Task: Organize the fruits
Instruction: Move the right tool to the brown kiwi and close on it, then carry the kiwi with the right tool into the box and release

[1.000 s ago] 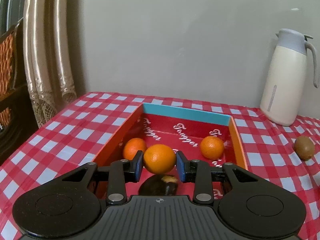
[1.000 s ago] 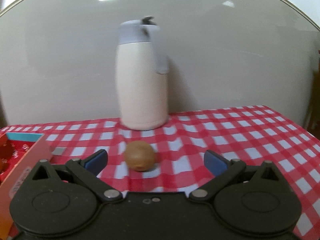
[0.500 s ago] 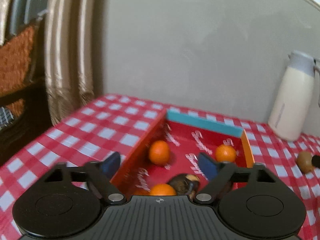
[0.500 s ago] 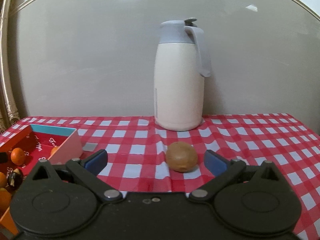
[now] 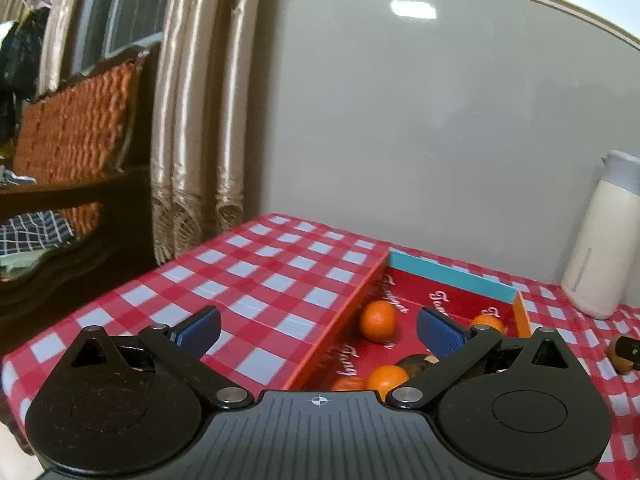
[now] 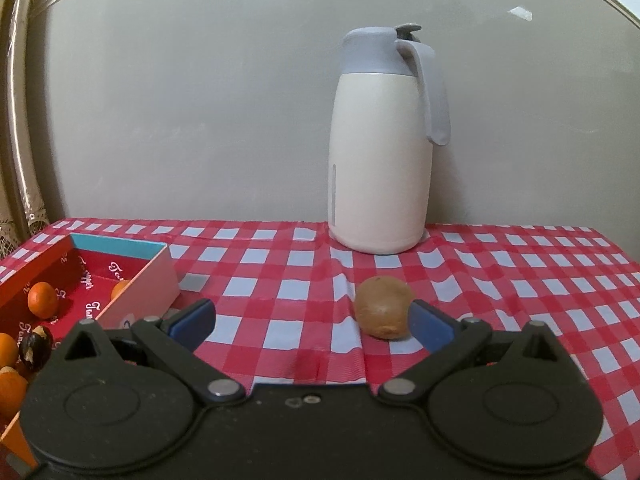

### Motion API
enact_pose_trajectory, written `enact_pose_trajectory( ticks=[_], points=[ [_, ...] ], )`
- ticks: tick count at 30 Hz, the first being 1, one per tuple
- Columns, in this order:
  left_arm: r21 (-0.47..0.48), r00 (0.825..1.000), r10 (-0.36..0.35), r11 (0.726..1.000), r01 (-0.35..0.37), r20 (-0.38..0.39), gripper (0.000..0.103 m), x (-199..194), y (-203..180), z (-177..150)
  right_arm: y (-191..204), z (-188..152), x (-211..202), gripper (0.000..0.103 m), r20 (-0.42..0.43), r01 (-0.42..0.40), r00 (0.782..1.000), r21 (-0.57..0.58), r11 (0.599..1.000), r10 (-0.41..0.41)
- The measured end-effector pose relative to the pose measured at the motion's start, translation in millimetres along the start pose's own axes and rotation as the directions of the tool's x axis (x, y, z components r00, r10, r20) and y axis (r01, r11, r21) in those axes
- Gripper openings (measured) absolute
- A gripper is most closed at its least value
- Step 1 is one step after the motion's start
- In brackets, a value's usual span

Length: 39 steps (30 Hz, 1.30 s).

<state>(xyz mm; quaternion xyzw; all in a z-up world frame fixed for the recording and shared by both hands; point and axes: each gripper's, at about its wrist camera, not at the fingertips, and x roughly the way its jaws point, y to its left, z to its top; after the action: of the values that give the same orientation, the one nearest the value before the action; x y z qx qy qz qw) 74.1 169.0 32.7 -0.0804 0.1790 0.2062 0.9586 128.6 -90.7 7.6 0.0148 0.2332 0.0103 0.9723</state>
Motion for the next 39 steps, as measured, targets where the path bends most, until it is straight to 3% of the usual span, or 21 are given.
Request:
enact_pose_trajectory(
  ticks=[5,15,26,30,33,34,36,39],
  points=[
    [0.006,0.999,0.037,0.999,-0.037,0.014,0.103,-1.2,4.4,-0.8,-6.6,0.9,4.2,0.103,0.001,0.012,1.0,-0.016,1.0,-0.012],
    [-0.075,0.999,0.047,0.996,-0.048,-0.008,0.103,5.7,23.3,0.4,-38.7,5.0,29.5,0.103,-0.04,0.07,0.997,-0.003,0.998,-0.07],
    [-0.075,0.997,0.069,0.995,-0.071,-0.029,0.103,15.5,34.2,-1.4,-59.7,12.8,83.8,0.1,-0.159,0.114,0.982,0.049,0.992,-0.105],
    [-0.089,0.997,0.074,0.993,-0.077,-0.037,0.103,16.1,39.0,-1.0,-63.5,9.2,100.2,0.092,-0.204,0.116,0.973,0.039,0.993,-0.105],
    [-0.09,0.997,0.072,0.993,-0.075,-0.036,0.103,15.7,39.2,-0.9,-67.9,7.0,104.3,0.077,-0.227,0.071,0.973,0.084,0.994,-0.05],
    [-0.086,0.997,0.072,0.993,-0.075,-0.035,0.103,15.4,38.5,-1.0,-66.8,7.4,103.2,0.065,-0.223,0.06,0.974,0.082,0.995,-0.04],
    [-0.076,0.997,0.074,0.994,-0.076,-0.036,0.103,15.7,37.2,-1.3,-63.9,8.3,100.8,0.053,-0.217,0.035,0.976,0.087,0.996,-0.016],
    [-0.071,0.996,0.078,0.994,-0.081,-0.035,0.103,15.6,36.3,-1.4,-59.2,7.2,98.7,0.053,-0.211,0.034,0.977,0.072,0.997,-0.018]
  ],
)
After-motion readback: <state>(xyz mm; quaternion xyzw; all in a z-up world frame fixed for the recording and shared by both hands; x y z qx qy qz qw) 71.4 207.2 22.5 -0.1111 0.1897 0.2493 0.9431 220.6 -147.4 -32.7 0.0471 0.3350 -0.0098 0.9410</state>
